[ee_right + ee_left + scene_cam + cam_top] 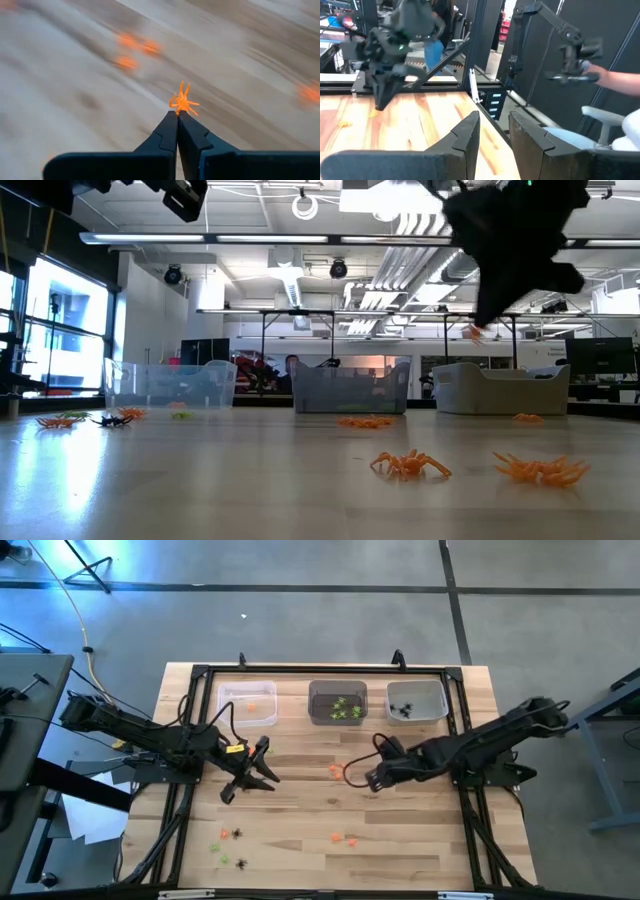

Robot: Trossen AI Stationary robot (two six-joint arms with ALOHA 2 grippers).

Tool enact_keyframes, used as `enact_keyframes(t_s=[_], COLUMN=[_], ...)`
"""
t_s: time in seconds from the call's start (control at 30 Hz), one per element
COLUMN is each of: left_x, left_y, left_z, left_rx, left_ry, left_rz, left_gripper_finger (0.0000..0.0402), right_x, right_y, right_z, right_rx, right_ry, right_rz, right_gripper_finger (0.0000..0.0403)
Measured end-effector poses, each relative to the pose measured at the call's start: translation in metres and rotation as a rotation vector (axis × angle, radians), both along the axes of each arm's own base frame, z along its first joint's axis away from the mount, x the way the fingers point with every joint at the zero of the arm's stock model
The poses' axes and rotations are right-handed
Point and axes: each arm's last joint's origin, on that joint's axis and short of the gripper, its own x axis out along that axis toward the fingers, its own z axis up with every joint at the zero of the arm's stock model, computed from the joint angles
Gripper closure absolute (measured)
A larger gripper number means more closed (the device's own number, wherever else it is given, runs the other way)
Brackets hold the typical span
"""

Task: Sort Halloween decoration
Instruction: Put the orange spider into the transparent bin

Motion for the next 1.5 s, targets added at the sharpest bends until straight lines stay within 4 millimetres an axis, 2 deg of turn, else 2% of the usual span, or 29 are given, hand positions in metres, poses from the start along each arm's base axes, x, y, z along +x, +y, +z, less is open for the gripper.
enact_keyframes(t_s=[0.2,0.3,0.4,0.63,0.83,1.0,1.3,1.5], left_x=[0.011,0.02,0.027,0.042,0.058,0.066,0.066,0.067], left_y=[-0.002,-0.003,-0.005,-0.008,-0.011,-0.014,-0.014,-0.011], left_z=[-0.008,-0.013,-0.016,-0.01,-0.01,-0.009,-0.009,-0.009], left_rx=[0.013,0.012,0.021,0.044,0.07,0.111,0.197,0.239], left_ry=[0.001,-0.007,-0.043,-0.12,-0.107,-0.119,-0.163,-0.168], left_rz=[0.02,0.029,0.029,0.038,0.056,0.052,0.058,0.158], left_gripper_finger=[0.0308,0.0305,0.0304,0.0302,0.0287,0.0264,0.0227,0.0213], right_x=[0.031,0.038,0.042,0.057,0.072,0.072,0.069,0.069], right_y=[0.025,0.033,0.038,0.045,0.052,0.056,0.064,0.066], right_z=[0.029,0.044,0.05,0.039,0.032,0.032,0.035,0.04], right_rx=[-0.072,-0.138,-0.2,-0.241,-0.239,-0.245,-0.246,-0.255], right_ry=[-0.453,-0.616,-0.69,-0.737,-0.818,-0.834,-0.867,-0.915], right_rz=[0.163,0.204,0.228,0.257,0.321,0.337,0.368,0.374], right_gripper_finger=[0.0403,0.0403,0.0403,0.0403,0.0403,0.0403,0.0403,0.0403])
